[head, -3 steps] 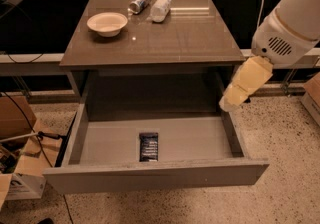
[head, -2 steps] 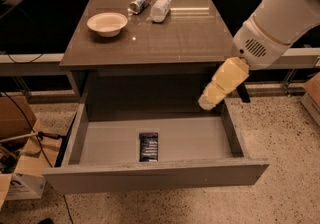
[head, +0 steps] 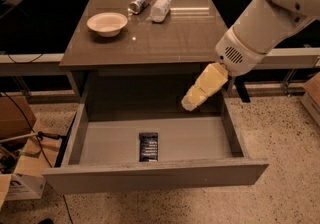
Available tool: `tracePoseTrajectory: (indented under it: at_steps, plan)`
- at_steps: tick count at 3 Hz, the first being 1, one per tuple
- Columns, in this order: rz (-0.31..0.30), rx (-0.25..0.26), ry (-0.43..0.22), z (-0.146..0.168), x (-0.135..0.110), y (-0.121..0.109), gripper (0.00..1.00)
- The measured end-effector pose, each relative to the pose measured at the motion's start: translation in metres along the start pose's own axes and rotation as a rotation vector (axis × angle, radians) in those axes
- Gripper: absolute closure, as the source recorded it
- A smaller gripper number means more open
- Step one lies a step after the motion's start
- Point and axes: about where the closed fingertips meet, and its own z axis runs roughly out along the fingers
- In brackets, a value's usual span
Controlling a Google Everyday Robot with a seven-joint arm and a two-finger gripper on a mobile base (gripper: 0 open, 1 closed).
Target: Pick rxbar blueberry from top drawer and place on counter
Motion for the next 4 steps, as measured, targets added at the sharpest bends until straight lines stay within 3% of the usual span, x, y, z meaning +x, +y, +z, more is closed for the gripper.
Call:
tracePoseTrajectory:
  at_steps: [1,4]
  plan:
    - [0.080,-0.012,-0.007,0.015,-0.003,-0.003,0.00]
    - [0.359,-0.013,0.046,0.127,-0.021,-0.025,0.00]
